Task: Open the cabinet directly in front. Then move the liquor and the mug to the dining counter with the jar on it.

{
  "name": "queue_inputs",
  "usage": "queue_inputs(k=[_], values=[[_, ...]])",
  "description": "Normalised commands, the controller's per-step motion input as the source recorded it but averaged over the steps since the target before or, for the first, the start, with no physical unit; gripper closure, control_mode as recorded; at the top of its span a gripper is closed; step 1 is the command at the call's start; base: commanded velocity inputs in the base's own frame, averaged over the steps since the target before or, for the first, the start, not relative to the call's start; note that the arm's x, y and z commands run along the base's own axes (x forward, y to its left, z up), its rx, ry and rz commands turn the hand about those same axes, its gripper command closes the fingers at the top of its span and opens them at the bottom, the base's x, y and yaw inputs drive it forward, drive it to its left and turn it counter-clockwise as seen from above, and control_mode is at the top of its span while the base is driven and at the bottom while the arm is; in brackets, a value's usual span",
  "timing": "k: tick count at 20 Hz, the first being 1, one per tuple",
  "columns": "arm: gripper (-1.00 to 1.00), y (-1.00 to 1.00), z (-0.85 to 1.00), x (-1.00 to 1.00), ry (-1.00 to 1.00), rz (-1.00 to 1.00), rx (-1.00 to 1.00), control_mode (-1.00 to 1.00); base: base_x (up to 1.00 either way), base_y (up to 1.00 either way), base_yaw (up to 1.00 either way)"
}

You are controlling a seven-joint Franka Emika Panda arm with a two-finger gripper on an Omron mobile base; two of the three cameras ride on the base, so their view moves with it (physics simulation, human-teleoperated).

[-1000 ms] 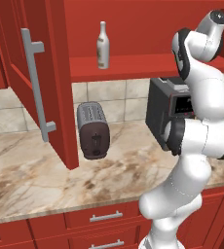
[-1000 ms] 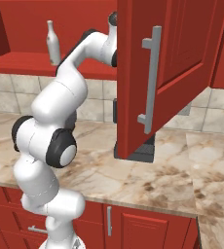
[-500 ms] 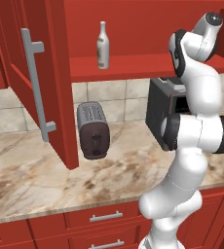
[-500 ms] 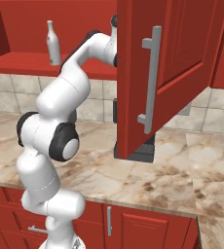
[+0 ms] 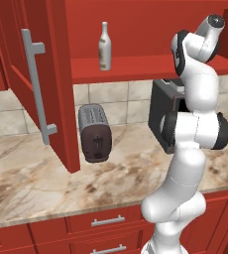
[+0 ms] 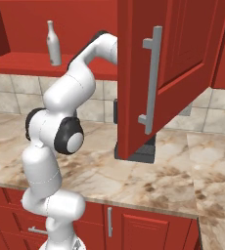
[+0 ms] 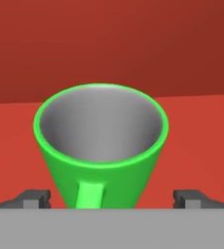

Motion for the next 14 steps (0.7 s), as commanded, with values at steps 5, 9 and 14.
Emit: queue_inputs(k=[5, 9, 14], values=[[1.00, -0.01, 0.00, 0.10, 0.00, 0.00, 0.00, -1.00, 0.00, 0.00, 0.00], [1.00, 0.00, 0.00, 0.00, 0.00, 0.00, 0.00, -1.00, 0.00, 0.00, 0.00], [1.00, 0.00, 0.01, -0.01, -0.06, 0.00, 0.00, -1.00, 0.00, 0.00, 0.00]])
